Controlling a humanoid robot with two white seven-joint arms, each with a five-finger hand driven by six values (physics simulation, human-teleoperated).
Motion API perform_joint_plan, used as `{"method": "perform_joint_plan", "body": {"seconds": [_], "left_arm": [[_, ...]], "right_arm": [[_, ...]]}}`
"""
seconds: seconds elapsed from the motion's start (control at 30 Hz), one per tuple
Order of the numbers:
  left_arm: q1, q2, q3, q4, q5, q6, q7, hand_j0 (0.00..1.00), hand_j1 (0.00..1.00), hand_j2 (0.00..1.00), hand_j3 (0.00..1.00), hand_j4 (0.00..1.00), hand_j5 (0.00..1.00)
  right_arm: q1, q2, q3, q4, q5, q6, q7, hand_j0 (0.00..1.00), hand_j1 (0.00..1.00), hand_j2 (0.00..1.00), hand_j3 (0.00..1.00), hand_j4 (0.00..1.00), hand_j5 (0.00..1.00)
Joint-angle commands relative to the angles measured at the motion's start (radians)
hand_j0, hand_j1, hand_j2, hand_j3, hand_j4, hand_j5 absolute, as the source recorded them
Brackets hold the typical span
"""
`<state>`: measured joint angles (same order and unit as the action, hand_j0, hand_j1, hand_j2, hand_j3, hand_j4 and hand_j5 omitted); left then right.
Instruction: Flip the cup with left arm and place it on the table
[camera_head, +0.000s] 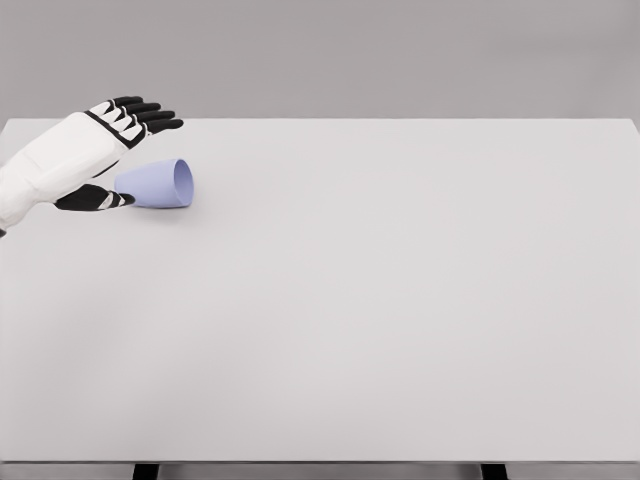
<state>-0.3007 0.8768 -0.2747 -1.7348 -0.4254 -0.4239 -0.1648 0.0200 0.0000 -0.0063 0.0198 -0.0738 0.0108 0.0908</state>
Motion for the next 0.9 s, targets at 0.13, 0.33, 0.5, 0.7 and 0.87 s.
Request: {"method": "perform_joint_plan", "body": {"seconds": [0.13,0.33,0.5,0.7,0.87], "left_arm": [[0.000,0.013,-0.001,0.000,0.004,0.000,0.001,1.00,1.00,1.00,1.00,1.00,1.00],[0.000,0.014,-0.008,0.000,0.004,0.000,0.001,1.00,1.00,1.00,1.00,1.00,1.00],[0.000,0.036,-0.011,-0.005,0.005,0.000,0.001,1.00,1.00,1.00,1.00,1.00,1.00],[0.000,0.056,-0.043,-0.040,0.005,-0.001,0.001,1.00,1.00,1.00,1.00,1.00,1.00],[0.000,0.056,-0.073,-0.040,0.066,0.040,0.007,1.00,1.00,1.00,1.00,1.00,1.00]], "right_arm": [[0.003,0.000,-0.001,0.005,-0.001,0.000,0.001,1.00,1.00,1.00,1.00,1.00,1.00],[0.003,0.000,-0.001,0.002,-0.001,0.000,0.000,1.00,1.00,1.00,1.00,1.00,1.00],[0.003,0.000,-0.001,0.002,-0.001,0.000,0.001,1.00,1.00,1.00,1.00,1.00,1.00],[0.003,0.000,-0.001,0.002,-0.001,0.000,0.001,1.00,1.00,1.00,1.00,1.00,1.00],[0.003,0.000,-0.001,0.002,-0.001,0.000,0.001,1.00,1.00,1.00,1.00,1.00,1.00]]}}
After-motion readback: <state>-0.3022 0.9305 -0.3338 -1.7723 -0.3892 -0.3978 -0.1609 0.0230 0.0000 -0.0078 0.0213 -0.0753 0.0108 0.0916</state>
